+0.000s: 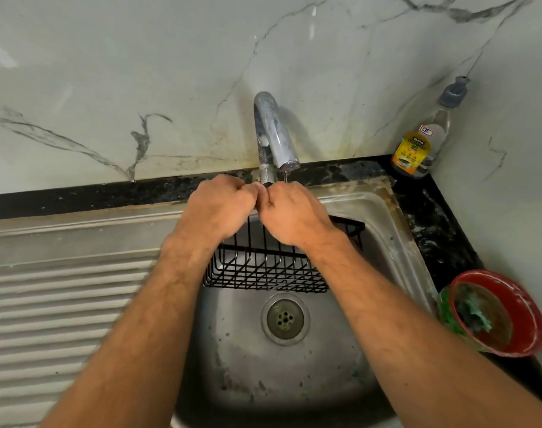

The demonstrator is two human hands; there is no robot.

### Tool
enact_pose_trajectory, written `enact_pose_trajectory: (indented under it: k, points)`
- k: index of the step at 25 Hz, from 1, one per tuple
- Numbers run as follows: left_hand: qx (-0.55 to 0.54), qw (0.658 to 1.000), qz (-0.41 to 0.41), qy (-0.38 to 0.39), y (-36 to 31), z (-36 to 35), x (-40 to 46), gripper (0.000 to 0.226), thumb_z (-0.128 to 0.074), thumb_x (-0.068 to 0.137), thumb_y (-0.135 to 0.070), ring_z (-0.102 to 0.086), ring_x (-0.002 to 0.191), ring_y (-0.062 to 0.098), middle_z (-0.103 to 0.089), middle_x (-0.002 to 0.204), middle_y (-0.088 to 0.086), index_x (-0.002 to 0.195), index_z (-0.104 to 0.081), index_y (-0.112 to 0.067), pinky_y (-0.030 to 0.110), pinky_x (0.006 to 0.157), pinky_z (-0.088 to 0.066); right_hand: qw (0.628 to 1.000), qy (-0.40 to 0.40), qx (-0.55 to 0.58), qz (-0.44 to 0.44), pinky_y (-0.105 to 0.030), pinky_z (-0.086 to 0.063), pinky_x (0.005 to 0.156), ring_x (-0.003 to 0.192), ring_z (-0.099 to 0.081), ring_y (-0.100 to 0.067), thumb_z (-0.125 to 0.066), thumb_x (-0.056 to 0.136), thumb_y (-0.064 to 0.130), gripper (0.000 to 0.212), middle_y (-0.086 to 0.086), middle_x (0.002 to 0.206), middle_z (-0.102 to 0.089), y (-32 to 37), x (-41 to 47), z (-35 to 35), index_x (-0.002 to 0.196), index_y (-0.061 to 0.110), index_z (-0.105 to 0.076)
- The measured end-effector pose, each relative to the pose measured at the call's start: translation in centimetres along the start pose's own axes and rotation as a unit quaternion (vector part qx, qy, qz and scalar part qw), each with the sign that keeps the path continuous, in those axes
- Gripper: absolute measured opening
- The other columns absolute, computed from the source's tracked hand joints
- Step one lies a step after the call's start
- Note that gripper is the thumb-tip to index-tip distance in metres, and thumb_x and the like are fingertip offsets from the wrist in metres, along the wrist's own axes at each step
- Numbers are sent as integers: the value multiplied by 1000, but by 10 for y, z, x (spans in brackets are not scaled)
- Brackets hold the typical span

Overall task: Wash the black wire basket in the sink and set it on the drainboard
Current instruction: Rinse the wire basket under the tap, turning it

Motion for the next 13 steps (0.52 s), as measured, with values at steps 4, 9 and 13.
enact_pose_trajectory:
  k: [4,9,13]
  points:
    - [-60,995,16,-78,15,8,-3,62,-48,101,-57,-54,56,18,-54,55,3,60,-54,-12,26,55,-39,995,53,79,-20,-30,-53,67,60,-62,-18,-38,107,41,51,-4,69,-63,-25,7,15,69,12,-56]
    - [-35,997,63,-34,51,9,-6,59,-41,101,-61,-42,58,19,-41,59,-1,62,-34,-17,34,61,-36,991,34,-120,-53,-40,-56,69,55,-55,-18,-26,105,53,63,2,55,-51,-57,-9,21,61,17,-53]
    - [239,964,-102,-65,-11,-22,-10,49,-25,108,-48,-62,79,31,-62,82,9,88,-59,-20,37,70,-46,985,35,-161,-50,-35,-45,65,68,-56,-22,-25,105,53,53,4,63,-46,-33,3,20,71,21,-52]
Point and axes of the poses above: each hand's wrist, its own x-axis towards the middle knuckle, its own z-axis out of the back of the hand, y = z × x, the point moved 5 cm from there along x, towards the middle knuckle
